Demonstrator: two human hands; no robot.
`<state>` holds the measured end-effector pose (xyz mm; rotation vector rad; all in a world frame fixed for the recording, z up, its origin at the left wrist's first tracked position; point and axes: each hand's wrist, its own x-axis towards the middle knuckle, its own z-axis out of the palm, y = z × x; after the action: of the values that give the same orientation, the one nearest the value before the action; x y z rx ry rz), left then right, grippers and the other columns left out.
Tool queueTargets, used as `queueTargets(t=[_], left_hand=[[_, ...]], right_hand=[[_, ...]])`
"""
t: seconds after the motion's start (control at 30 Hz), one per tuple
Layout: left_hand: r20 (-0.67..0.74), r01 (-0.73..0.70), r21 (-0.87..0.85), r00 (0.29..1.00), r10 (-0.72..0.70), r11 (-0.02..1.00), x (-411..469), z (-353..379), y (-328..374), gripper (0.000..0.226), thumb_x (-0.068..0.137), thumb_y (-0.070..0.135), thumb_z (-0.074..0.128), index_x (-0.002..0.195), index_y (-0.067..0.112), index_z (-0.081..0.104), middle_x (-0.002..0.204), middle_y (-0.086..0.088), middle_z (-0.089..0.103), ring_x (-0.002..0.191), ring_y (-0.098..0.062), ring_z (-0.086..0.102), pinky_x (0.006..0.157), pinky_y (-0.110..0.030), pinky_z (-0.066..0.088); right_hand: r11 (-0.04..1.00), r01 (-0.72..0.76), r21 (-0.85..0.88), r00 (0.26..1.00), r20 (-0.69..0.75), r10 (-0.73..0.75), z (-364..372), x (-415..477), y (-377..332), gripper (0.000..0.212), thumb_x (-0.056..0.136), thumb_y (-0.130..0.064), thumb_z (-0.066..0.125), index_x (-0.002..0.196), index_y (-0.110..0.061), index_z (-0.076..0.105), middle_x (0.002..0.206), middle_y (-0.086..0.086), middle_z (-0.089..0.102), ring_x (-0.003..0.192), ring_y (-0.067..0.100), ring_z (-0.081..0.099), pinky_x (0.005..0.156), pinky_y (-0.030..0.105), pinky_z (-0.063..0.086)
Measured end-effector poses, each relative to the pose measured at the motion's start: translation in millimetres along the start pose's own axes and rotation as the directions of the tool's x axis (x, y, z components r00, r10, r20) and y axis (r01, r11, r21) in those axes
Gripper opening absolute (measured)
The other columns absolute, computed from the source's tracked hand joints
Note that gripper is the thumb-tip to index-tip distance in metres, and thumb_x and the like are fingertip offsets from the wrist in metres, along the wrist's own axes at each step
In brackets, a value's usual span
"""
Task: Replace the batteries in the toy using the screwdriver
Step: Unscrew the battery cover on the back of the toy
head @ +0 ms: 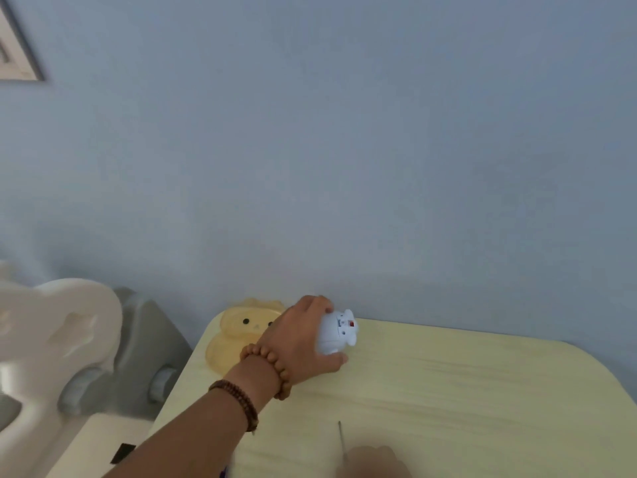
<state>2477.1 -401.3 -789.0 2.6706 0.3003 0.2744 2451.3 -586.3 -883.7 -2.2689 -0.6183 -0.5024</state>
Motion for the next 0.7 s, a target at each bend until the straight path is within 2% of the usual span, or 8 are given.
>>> queueTargets(t=[0.07, 0.17, 0.3, 0.37, 0.43, 0.5, 0.6, 0.7], left_hand=[[-0.001, -0.045, -0.002, 0.999, 0.045, 0.999, -18, -12, 4, 0.069, 0.067, 0.060, 0.070, 0.124, 0.032, 0.042, 0.123, 0.016, 0.046, 0.102, -0.009, 0.053, 0.086, -0.029, 0.049], [-0.014, -0.068, -0.014, 0.998, 0.068, 0.998, -54, -24, 7, 0.078, 0.068, 0.064, 0.070, 0.133, 0.033, 0.040, 0.129, 0.019, 0.046, 0.112, -0.003, 0.049, 0.094, -0.022, 0.043], [-0.063, -0.092, -0.034, 0.994, 0.090, 0.995, -110, -19, 11, 0.082, 0.069, 0.064, 0.070, 0.137, 0.026, 0.044, 0.133, 0.016, 0.048, 0.121, 0.000, 0.046, 0.099, -0.016, 0.039], [-0.089, -0.109, -0.031, 0.990, 0.106, 0.994, -136, -10, 15, 0.079, 0.068, 0.065, 0.069, 0.133, 0.024, 0.049, 0.135, 0.012, 0.051, 0.123, -0.005, 0.050, 0.100, -0.023, 0.045], [-0.089, -0.105, -0.023, 0.991, 0.103, 0.994, -155, 0, 21, 0.079, 0.067, 0.068, 0.067, 0.131, 0.025, 0.050, 0.137, 0.011, 0.051, 0.123, -0.007, 0.051, 0.101, -0.028, 0.047], [-0.066, -0.098, -0.016, 0.993, 0.096, 0.995, -165, 8, 25, 0.081, 0.066, 0.070, 0.066, 0.132, 0.025, 0.050, 0.138, 0.011, 0.050, 0.123, -0.008, 0.050, 0.101, -0.030, 0.047], [-0.030, -0.093, -0.034, 0.995, 0.092, 0.995, -171, 17, 30, 0.086, 0.066, 0.071, 0.067, 0.136, 0.025, 0.048, 0.143, 0.011, 0.044, 0.127, -0.007, 0.045, 0.106, -0.028, 0.041], [-0.007, -0.083, -0.083, 0.997, 0.082, 0.993, -174, 23, 31, 0.091, 0.064, 0.075, 0.068, 0.139, 0.029, 0.044, 0.144, 0.015, 0.039, 0.129, -0.004, 0.040, 0.108, -0.025, 0.037]], right_hand=[[0.987, 0.074, -0.140, 0.996, 0.054, -0.067, -12, -9, 7, 0.033, 0.064, -0.034, 0.047, 0.038, -0.014, 0.048, 0.042, 0.006, 0.038, 0.027, 0.023, 0.034, 0.045, 0.028, 0.021], [0.959, 0.132, -0.252, 0.991, 0.066, -0.119, -18, -10, 11, 0.030, 0.070, -0.028, 0.049, 0.044, -0.016, 0.057, 0.050, 0.008, 0.050, 0.036, 0.027, 0.045, 0.049, 0.033, 0.029], [0.958, 0.036, -0.284, 0.996, 0.084, -0.013, -40, -11, 20, 0.026, 0.080, -0.026, 0.053, 0.061, -0.015, 0.067, 0.069, 0.011, 0.063, 0.056, 0.035, 0.057, 0.061, 0.041, 0.041], [0.966, -0.127, -0.225, 0.976, 0.147, 0.163, -66, -4, 16, 0.010, 0.086, -0.021, 0.065, 0.077, -0.018, 0.069, 0.079, 0.011, 0.067, 0.071, 0.038, 0.061, 0.062, 0.039, 0.049], [0.956, -0.229, -0.184, 0.919, 0.283, 0.275, -87, 2, 19, 0.001, 0.092, -0.027, 0.062, 0.093, -0.027, 0.063, 0.083, 0.007, 0.067, 0.086, 0.035, 0.062, 0.066, 0.038, 0.046], [0.978, -0.193, -0.075, 0.918, 0.339, 0.207, -106, 5, 26, 0.007, 0.094, -0.029, 0.061, 0.092, -0.035, 0.058, 0.080, -0.003, 0.068, 0.083, 0.021, 0.065, 0.069, 0.035, 0.049], [0.969, -0.160, 0.190, 0.950, 0.295, 0.099, -135, 10, 20, 0.018, 0.087, -0.015, 0.073, 0.080, -0.032, 0.068, 0.077, -0.012, 0.071, 0.076, 0.005, 0.065, 0.066, 0.008, 0.046], [0.894, -0.237, 0.380, 0.934, 0.341, 0.103, -152, 11, 13, 0.019, 0.084, -0.010, 0.077, 0.080, -0.029, 0.076, 0.076, -0.013, 0.073, 0.068, 0.008, 0.066, 0.064, 0.011, 0.050]])
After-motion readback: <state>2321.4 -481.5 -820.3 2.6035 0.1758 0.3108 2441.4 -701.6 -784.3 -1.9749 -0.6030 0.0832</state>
